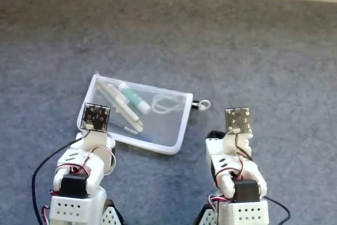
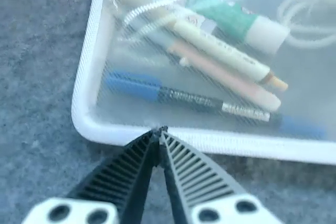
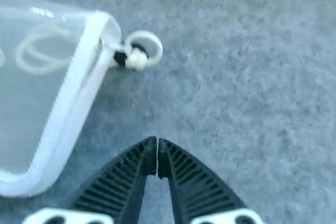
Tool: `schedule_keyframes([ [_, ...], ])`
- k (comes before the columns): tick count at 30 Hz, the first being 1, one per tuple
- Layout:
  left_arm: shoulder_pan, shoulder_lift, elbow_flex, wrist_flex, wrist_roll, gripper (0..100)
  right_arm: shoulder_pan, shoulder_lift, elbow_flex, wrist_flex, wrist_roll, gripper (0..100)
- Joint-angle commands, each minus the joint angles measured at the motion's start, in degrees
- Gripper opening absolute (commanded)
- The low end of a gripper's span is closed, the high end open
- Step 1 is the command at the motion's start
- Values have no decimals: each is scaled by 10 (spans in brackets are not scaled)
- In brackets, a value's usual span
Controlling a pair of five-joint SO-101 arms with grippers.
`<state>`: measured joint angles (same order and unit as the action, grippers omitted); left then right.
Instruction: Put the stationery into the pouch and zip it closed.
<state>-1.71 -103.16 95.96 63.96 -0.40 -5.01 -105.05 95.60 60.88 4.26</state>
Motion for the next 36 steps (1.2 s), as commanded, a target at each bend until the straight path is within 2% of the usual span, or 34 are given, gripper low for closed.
schedule_keyframes([
  [1,-1,-7,13,61,-7,6,7,0,74,44,-3,5],
  [7,-2,-7,13,120,-8,6,7,-2,73,105,1,5],
  [36,-1,-7,13,120,-7,6,7,-2,73,104,1,5],
])
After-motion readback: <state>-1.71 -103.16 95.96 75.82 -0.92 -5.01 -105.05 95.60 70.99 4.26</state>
